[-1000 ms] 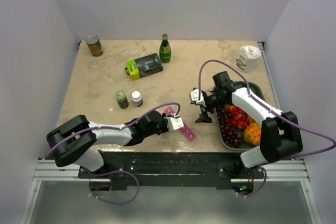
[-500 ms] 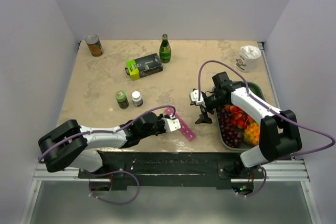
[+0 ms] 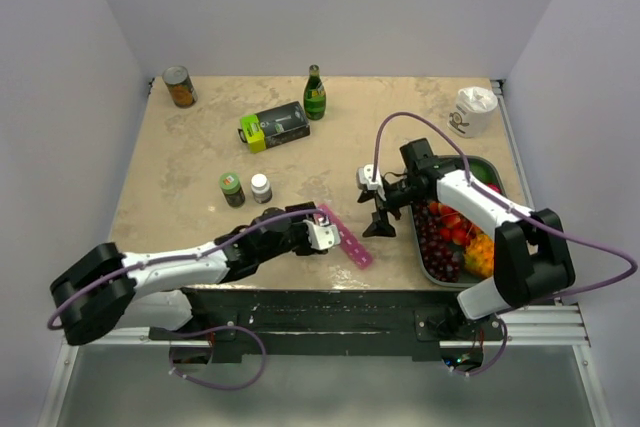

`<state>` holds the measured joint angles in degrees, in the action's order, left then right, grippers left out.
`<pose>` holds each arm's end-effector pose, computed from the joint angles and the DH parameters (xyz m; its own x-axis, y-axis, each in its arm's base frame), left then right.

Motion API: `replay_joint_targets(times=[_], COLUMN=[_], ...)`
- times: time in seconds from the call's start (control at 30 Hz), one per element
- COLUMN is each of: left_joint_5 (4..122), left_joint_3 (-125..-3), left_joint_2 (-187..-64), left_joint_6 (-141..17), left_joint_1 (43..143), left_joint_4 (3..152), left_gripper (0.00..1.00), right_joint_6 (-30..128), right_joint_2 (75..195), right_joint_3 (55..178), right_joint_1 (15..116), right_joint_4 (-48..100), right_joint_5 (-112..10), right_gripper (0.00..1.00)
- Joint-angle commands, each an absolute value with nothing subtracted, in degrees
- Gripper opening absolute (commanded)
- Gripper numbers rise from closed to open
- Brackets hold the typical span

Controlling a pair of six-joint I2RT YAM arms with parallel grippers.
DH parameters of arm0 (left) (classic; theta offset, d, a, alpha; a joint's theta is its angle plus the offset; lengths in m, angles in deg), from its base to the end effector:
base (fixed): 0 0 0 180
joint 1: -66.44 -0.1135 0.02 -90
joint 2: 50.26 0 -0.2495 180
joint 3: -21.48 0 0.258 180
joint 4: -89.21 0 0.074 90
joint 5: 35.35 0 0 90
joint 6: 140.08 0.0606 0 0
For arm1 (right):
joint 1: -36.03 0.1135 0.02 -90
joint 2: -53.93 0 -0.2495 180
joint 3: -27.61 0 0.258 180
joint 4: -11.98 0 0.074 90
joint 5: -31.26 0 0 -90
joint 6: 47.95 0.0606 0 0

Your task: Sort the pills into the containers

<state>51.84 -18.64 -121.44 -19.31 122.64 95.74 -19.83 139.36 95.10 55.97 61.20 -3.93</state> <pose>0.1598 -0.2334 0.1607 0.2135 0.5996 -0.7713 0.8100 0.3328 0.4829 0.2537 0.1447 0.1824 0.0280 -0.5305 -0.8472 -0.9973 -0.0729 0.0126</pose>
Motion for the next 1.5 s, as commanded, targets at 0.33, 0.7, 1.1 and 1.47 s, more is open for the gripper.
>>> replay_joint_targets(times=[0.33,0.7,1.1,1.47], left_joint_5=[41.74,38.3,37.16,37.51], left_joint_3=[-20.1,-16.14,-16.05,-15.87], left_joint_2=[-90.72,-82.43,-80.42,-79.71], left_joint_6=[-32.23,-35.58,-33.91,-33.38], left_joint_1=[120.05,120.05,120.05,120.05], left_joint_4=[81.04,76.46,75.84,75.84], left_gripper=[0.89,0.93,0.93,0.93], right_joint_6=[17.61,33.7,35.55,31.95], right_joint_2=[130.4,134.08,142.87,147.97], right_joint_3=[89.58,88.25,92.03,94.67], right_joint_1=[72.84,83.48,86.47,88.58], right_joint_4=[44.95,36.42,40.28,43.1], right_joint_5=[-30.78,-56.36,-58.65,-60.06], right_gripper=[0.99,0.99,0.99,0.47])
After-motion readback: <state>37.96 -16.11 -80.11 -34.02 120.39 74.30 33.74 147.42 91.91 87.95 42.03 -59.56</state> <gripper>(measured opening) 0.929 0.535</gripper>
